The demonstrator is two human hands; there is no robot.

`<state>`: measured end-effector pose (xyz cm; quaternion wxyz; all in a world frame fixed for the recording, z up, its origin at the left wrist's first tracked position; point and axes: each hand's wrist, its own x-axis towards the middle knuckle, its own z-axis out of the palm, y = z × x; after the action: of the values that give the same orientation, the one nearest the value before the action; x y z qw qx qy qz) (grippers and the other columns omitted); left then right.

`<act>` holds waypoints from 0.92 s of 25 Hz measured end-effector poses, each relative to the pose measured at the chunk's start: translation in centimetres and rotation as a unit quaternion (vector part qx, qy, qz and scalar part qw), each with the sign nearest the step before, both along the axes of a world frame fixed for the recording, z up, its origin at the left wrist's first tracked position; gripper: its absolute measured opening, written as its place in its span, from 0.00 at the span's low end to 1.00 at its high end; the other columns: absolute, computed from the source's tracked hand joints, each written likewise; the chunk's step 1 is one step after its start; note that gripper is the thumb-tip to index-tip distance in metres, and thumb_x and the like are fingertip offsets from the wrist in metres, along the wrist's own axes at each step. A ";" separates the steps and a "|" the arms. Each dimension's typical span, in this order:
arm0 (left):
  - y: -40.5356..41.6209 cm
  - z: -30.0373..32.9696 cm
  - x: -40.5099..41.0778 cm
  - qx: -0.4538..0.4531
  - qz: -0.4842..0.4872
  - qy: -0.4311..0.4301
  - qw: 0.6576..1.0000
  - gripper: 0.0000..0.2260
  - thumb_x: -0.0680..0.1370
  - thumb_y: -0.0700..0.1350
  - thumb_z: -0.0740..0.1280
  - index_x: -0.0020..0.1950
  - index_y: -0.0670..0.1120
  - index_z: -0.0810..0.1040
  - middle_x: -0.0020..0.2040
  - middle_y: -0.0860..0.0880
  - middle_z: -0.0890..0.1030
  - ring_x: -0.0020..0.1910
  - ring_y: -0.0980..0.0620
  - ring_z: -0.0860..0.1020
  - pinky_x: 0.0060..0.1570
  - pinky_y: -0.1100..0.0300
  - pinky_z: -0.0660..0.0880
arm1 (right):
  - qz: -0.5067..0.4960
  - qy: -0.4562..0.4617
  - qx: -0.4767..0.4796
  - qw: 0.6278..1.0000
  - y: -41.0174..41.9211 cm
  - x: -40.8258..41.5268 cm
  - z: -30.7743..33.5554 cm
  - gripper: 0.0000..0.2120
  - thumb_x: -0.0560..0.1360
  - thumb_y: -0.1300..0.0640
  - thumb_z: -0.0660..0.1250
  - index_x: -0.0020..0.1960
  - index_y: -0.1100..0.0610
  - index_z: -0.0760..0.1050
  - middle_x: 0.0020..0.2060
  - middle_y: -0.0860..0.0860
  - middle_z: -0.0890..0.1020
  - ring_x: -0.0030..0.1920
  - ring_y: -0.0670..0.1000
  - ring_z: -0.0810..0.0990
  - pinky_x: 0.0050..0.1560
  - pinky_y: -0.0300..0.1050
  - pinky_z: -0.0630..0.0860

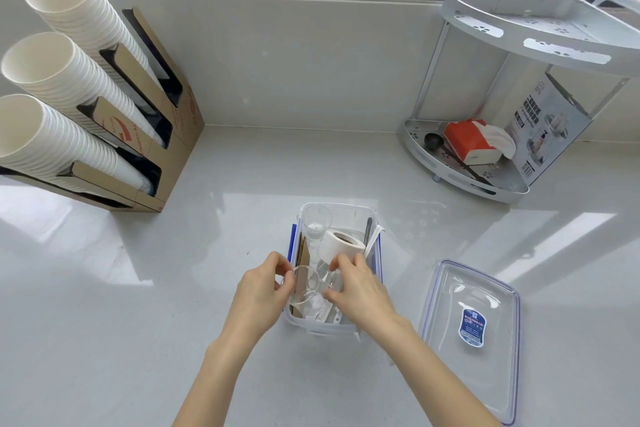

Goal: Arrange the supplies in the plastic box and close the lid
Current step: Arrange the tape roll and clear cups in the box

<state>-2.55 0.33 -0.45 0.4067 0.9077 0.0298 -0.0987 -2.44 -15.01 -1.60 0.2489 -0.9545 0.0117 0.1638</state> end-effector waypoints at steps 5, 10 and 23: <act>0.1 0.3 -0.1 -0.039 0.018 0.014 0.999 0.11 0.76 0.42 0.60 0.35 0.54 0.66 0.45 0.48 0.83 0.31 0.45 0.82 0.29 0.57 0.72 | -0.029 -0.061 0.007 0.998 0.3 -0.2 -0.5 0.10 0.76 0.59 0.58 0.57 0.59 0.67 0.54 0.57 0.73 0.48 0.59 0.76 0.44 0.48 0.70; 0.2 1.3 -0.2 -0.078 0.034 0.019 0.996 0.09 0.77 0.41 0.60 0.37 0.50 0.68 0.47 0.48 0.83 0.26 0.49 0.82 0.29 0.53 0.75 | -0.064 -0.109 0.044 0.991 -0.7 0.3 0.1 0.09 0.75 0.61 0.57 0.54 0.60 0.72 0.54 0.55 0.77 0.50 0.58 0.77 0.47 0.48 0.71; -0.6 2.1 -0.2 -0.101 0.021 0.022 0.994 0.08 0.76 0.40 0.61 0.37 0.48 0.69 0.46 0.47 0.82 0.26 0.49 0.82 0.23 0.63 0.72 | -0.181 -0.147 0.186 0.954 -4.4 0.8 5.0 0.06 0.74 0.60 0.62 0.44 0.53 0.77 0.37 0.52 0.78 0.38 0.51 0.80 0.40 0.38 0.71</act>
<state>-2.79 -0.24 1.63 0.4976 0.8587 0.0474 -0.1129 -1.62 -19.42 3.37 0.4469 -0.8865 0.1170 -0.0274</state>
